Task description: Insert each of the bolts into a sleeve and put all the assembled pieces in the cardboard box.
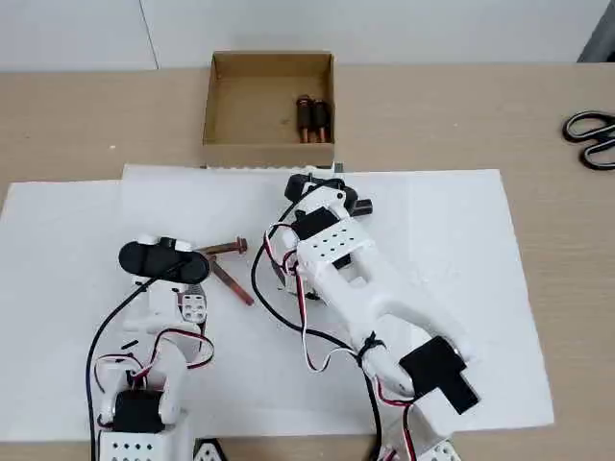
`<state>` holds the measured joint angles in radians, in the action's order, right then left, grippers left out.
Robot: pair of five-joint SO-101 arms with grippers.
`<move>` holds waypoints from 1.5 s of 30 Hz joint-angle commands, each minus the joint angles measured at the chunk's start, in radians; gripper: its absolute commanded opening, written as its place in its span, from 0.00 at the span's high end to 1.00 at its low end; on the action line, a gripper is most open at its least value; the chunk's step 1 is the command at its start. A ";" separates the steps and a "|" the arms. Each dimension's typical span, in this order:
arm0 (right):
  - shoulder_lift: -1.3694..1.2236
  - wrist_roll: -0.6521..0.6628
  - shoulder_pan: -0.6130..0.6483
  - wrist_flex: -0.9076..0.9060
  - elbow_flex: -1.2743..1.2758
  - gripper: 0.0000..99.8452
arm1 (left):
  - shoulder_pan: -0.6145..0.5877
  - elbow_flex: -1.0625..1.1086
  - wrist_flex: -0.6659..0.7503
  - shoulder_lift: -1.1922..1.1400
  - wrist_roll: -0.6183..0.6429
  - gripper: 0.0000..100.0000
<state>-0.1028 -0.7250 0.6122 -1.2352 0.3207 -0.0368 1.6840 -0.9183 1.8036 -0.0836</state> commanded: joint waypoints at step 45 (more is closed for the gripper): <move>0.443 0.397 -0.406 -0.446 -0.344 1.00 | -0.058 -0.417 -0.229 -0.169 -0.199 0.96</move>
<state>0.2823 -0.3460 0.2915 -1.6709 -0.0384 -0.0905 1.3955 -1.1147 1.7407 -0.2708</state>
